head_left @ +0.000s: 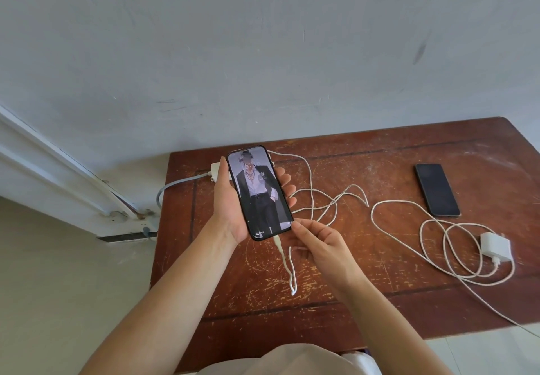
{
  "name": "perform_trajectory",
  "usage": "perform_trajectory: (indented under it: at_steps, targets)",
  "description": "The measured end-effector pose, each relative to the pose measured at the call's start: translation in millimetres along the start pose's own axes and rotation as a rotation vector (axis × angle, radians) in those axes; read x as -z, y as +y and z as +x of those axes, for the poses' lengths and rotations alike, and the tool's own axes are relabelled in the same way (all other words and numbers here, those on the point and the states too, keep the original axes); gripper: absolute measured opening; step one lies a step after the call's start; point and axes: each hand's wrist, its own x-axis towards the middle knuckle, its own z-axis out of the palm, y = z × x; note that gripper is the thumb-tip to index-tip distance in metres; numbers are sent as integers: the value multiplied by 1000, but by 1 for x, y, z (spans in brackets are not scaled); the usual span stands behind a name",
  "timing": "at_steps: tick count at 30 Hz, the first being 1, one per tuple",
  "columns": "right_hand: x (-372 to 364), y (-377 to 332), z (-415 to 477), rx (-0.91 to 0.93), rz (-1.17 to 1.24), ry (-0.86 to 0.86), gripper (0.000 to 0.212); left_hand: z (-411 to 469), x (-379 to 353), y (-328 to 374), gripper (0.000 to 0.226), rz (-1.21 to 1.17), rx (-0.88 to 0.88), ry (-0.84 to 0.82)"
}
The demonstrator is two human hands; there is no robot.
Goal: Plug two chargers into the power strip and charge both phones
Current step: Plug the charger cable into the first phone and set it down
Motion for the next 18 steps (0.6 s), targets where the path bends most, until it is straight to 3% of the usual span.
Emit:
perform_trajectory:
  at_steps: [10, 18]
  targets:
    - [-1, 0, 1, 27, -5, -21, 22, -2, 1, 4, 101, -34, 7, -103]
    - [-1, 9, 0, 102, -24, -89, 25, 0, 9, 6, 101, -2, 46, -79]
